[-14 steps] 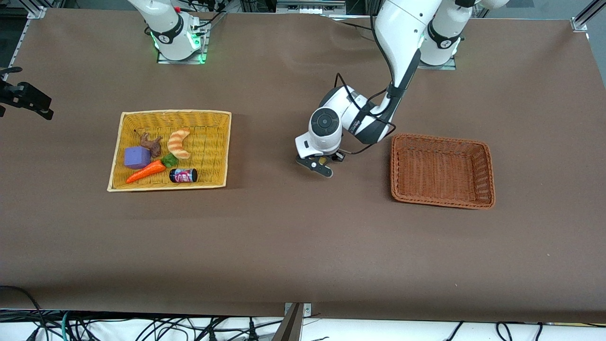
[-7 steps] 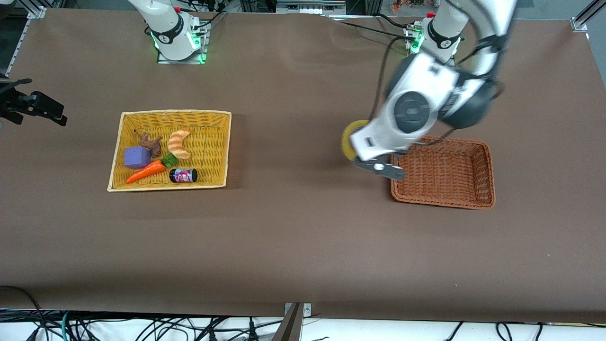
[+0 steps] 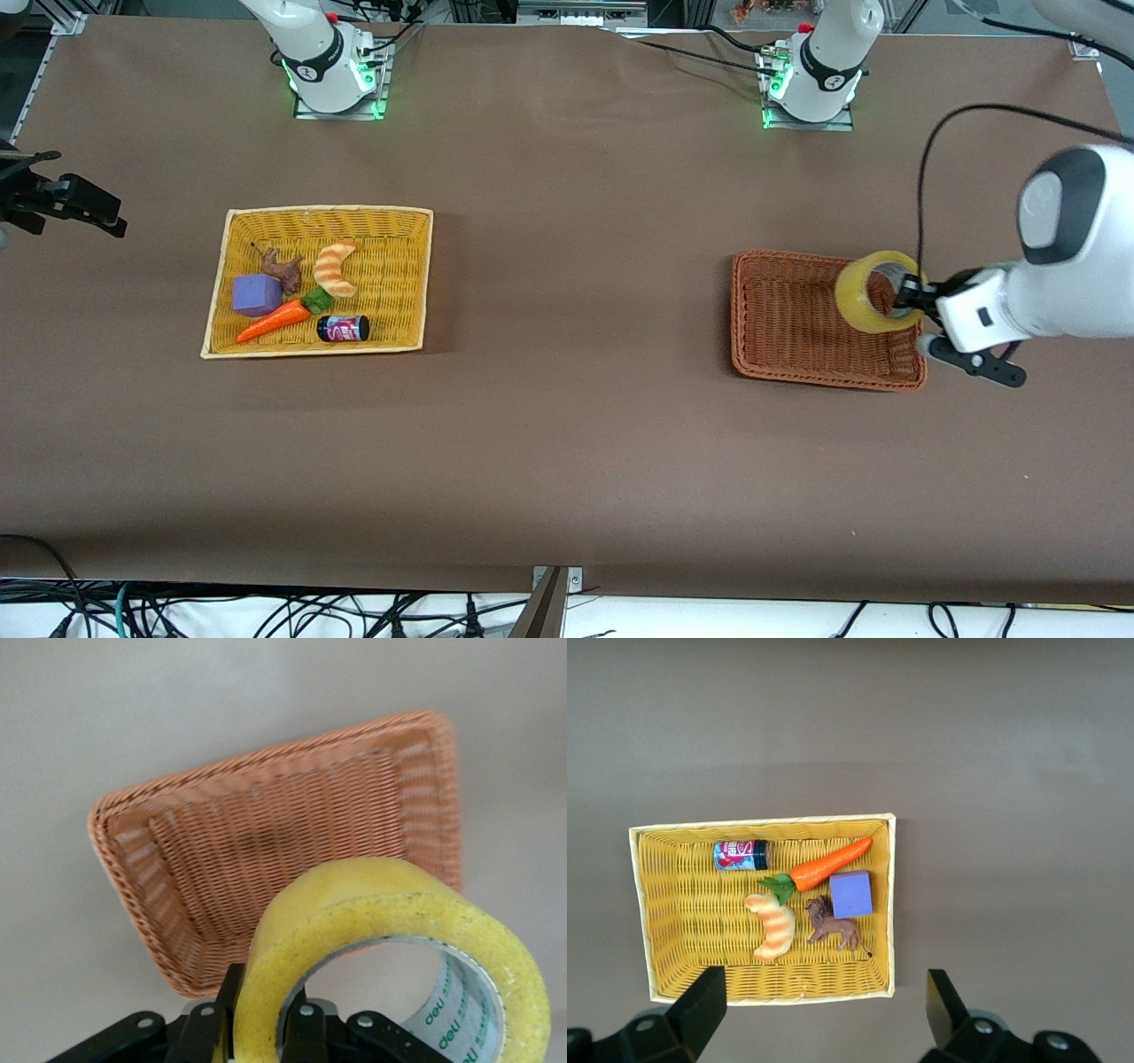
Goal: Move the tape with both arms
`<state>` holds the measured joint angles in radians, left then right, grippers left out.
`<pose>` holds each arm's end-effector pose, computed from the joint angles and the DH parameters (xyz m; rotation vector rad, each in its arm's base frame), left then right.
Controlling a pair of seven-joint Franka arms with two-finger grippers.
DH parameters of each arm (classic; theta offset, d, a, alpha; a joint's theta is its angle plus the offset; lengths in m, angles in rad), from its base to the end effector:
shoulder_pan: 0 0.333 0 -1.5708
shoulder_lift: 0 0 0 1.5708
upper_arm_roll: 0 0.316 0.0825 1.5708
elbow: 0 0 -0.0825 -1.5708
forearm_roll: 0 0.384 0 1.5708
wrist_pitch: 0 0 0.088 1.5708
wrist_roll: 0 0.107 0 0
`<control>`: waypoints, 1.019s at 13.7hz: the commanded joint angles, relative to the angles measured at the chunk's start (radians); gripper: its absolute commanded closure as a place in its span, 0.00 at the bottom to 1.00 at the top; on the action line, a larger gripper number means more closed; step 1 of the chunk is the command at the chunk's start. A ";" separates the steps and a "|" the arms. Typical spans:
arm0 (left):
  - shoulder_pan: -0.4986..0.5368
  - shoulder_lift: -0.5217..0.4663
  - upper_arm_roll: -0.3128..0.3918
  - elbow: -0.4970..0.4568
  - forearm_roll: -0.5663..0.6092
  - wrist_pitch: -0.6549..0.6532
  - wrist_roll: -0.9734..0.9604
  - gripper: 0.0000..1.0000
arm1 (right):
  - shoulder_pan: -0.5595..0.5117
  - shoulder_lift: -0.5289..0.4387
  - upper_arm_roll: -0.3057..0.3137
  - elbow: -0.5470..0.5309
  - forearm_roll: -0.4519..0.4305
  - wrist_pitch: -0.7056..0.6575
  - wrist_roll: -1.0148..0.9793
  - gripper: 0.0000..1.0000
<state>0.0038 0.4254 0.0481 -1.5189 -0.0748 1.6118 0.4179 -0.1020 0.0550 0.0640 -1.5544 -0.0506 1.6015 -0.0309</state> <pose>0.6412 0.0216 0.3940 2.9311 -0.5203 -0.4663 0.5731 -0.0281 0.6041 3.0948 -0.0084 -0.0145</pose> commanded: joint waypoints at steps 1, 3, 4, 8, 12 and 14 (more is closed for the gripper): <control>0.009 0.069 -0.022 -0.108 0.079 0.187 0.045 1.00 | 0.002 0.011 0.002 0.030 0.017 -0.018 -0.014 0.00; 0.007 0.070 -0.025 -0.222 0.092 0.333 0.045 1.00 | -0.001 0.013 -0.001 0.028 0.025 -0.018 -0.014 0.00; 0.005 0.073 -0.025 -0.259 0.092 0.371 0.045 1.00 | -0.001 0.013 -0.001 0.028 0.025 -0.018 -0.014 0.00; 0.009 0.056 -0.028 -0.238 0.092 0.321 0.064 0.00 | -0.001 0.013 -0.001 0.028 0.025 -0.018 -0.014 0.00; 0.004 -0.065 -0.030 -0.147 0.078 0.189 0.041 0.00 | -0.001 0.014 -0.001 0.028 0.025 -0.018 -0.014 0.00; 0.004 -0.126 -0.031 -0.098 0.076 0.136 0.000 0.00 | -0.001 0.014 -0.001 0.028 0.025 -0.018 -0.014 0.00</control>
<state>0.0100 0.3673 0.0199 -1.6461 -0.0097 1.8046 0.4493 -0.1011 0.0593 0.0652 -1.5538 -0.0441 1.6015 -0.0309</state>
